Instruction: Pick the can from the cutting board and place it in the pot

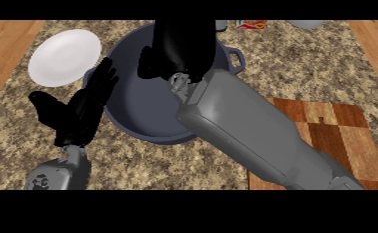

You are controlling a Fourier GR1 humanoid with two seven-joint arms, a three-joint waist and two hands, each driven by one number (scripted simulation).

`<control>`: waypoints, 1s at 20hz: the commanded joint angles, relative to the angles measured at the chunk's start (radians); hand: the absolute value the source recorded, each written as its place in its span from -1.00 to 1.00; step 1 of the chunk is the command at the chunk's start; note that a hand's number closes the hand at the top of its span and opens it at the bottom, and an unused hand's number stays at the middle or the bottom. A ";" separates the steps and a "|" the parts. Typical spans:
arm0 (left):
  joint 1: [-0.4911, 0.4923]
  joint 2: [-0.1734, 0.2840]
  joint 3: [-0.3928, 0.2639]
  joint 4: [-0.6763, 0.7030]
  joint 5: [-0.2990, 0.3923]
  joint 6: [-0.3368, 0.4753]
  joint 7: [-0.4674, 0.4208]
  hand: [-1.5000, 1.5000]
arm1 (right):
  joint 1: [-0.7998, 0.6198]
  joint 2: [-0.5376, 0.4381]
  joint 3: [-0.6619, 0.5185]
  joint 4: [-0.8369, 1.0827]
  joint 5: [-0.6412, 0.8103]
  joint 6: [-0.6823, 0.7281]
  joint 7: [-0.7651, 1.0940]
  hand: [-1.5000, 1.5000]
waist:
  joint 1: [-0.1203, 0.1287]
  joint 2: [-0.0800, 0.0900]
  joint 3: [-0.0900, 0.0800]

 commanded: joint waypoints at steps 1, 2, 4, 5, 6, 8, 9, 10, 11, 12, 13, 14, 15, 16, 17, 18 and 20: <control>0.009 0.000 0.003 0.001 0.002 -0.002 0.000 0.00 | 0.054 0.008 -0.014 0.061 -0.088 -0.198 0.129 1.00 | 0.013 0.003 0.000; 0.005 0.001 -0.004 0.004 -0.001 -0.006 0.001 0.00 | 0.052 0.008 -0.046 0.101 -0.110 -0.221 0.103 -1.00 | 0.014 0.006 0.000; 0.010 -0.020 -0.028 -0.012 -0.017 0.008 -0.003 0.00 | 0.081 0.008 -0.035 0.124 -0.169 -0.268 0.084 -1.00 | 0.012 0.003 0.001; -0.021 0.021 0.010 0.021 0.007 -0.026 -0.004 0.00 | 0.069 0.008 -0.011 0.147 -0.210 -0.305 0.101 -1.00 | 0.023 0.007 0.000; -0.022 -0.046 -0.048 0.027 -0.046 0.036 -0.001 0.00 | 0.081 0.008 -0.010 0.153 -0.233 -0.342 0.082 -1.00 | 0.017 0.007 0.001; -0.019 -0.005 -0.003 0.044 -0.003 -0.011 -0.022 0.00 | 0.054 0.008 -0.002 0.140 -0.290 -0.403 0.086 -1.00 | 0.016 0.004 0.000; 0.001 -0.039 -0.029 0.042 -0.044 0.035 -0.033 0.00 | 0.083 0.008 -0.048 0.128 -0.281 -0.423 0.013 -1.00 | -0.003 0.002 0.001; -0.013 0.004 0.004 0.049 -0.003 -0.019 -0.038 0.00 | 0.058 0.008 -0.043 0.180 -0.288 -0.502 -0.002 -1.00 | 0.018 0.008 0.000; -0.022 -0.020 -0.031 0.016 -0.032 0.014 0.014 0.00 | 0.076 0.008 -0.016 0.163 -0.268 -0.574 -0.023 -1.00 | 0.015 0.004 0.001; -0.015 -0.015 -0.015 0.006 -0.006 0.003 0.016 0.00 | 0.086 0.008 -0.025 0.153 -0.254 -0.639 -0.044 -1.00 | 0.018 0.003 0.001; 0.012 -0.026 -0.035 0.009 -0.025 0.005 -0.022 0.00 | 0.069 0.008 -0.040 0.170 -0.223 -0.686 -0.060 -1.00 | 0.015 0.003 0.001; 0.009 -0.021 -0.016 0.002 -0.022 0.016 -0.020 0.00 | 0.072 0.008 -0.028 0.141 -0.193 -0.724 -0.070 -1.00 | 0.002 -0.002 0.001; 0.015 0.000 -0.005 -0.016 -0.012 0.004 0.013 0.00 | 0.052 0.008 -0.087 0.158 -0.161 -0.735 -0.091 -1.00 | -0.008 -0.003 0.001; -0.006 0.002 -0.002 -0.009 -0.010 0.004 0.025 0.00 | 0.035 0.008 -0.067 0.192 -0.149 -0.805 -0.081 -1.00 | 0.004 0.000 0.001; -0.005 -0.002 0.010 0.020 -0.005 0.003 -0.003 0.00 | 0.097 0.008 -0.056 0.143 -0.119 -0.841 -0.086 -1.00 | -0.023 -0.003 0.001; 0.007 0.025 0.033 -0.020 0.018 -0.011 0.032 0.00 | 0.058 0.008 -0.091 0.165 -0.105 -0.847 -0.071 -1.00 | -0.017 -0.005 0.001; 0.017 0.002 0.021 0.015 -0.009 0.011 -0.012 0.00 | 0.102 0.008 -0.101 0.163 -0.077 -0.873 -0.084 -1.00 | -0.033 -0.005 0.001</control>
